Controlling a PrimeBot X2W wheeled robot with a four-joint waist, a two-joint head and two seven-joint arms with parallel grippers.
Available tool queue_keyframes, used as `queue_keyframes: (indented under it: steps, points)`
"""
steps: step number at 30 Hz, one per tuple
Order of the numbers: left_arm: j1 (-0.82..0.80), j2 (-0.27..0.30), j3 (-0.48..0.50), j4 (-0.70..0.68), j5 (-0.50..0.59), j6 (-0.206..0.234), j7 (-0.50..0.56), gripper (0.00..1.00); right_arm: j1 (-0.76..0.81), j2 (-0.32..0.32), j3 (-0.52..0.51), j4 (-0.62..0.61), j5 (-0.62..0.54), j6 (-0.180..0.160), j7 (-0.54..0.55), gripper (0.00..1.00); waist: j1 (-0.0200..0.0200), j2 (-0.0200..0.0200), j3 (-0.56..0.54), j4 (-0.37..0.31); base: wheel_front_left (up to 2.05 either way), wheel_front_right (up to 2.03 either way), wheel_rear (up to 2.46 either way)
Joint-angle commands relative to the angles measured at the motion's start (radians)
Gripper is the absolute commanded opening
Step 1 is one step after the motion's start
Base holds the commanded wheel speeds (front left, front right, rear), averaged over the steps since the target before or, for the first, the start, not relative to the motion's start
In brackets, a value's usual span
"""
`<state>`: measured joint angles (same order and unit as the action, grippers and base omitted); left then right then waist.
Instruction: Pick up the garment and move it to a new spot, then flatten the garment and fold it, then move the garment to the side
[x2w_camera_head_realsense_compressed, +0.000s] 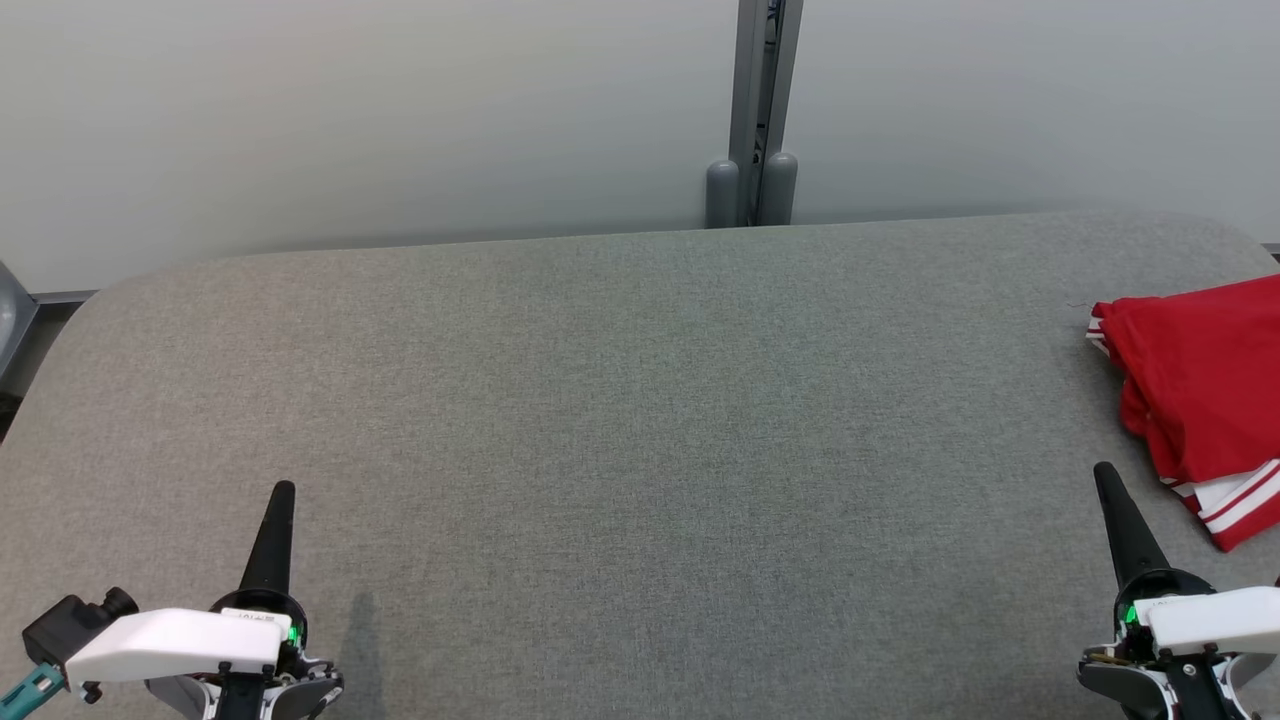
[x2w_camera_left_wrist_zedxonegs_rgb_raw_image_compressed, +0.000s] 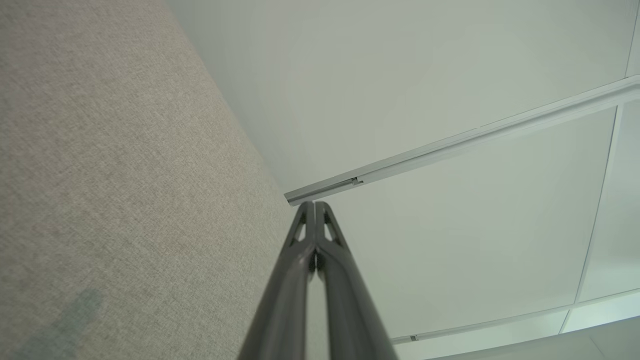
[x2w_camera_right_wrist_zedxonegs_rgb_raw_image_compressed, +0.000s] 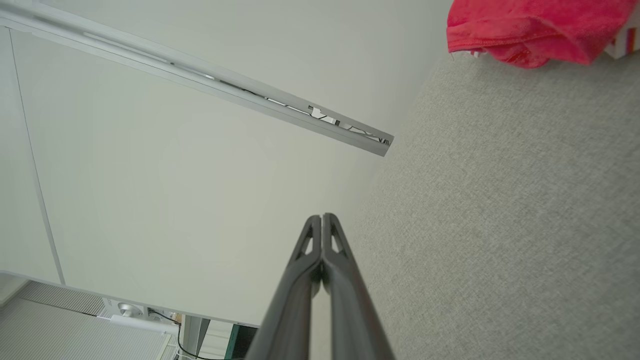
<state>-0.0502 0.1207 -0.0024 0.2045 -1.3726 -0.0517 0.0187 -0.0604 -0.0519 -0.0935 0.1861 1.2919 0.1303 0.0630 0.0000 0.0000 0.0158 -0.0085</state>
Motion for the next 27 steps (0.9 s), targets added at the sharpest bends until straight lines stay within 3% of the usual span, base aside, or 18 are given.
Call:
queue_keyframes:
  steps: [1,27]
  points:
    - [-0.029,0.004,0.011,-0.003,-0.016,-0.009,0.005,0.0,-0.018,-0.007,-0.006,0.0,0.02,0.001,0.009,0.0,0.0,0.0,0.0,0.0,0.0,0.0,0.0]
    - [-0.05,-0.038,0.073,0.027,-0.176,-0.057,0.058,0.0,-0.04,-0.005,-0.014,0.04,0.224,0.001,0.036,0.0,0.0,0.0,-0.008,0.005,0.0,0.0,0.0]
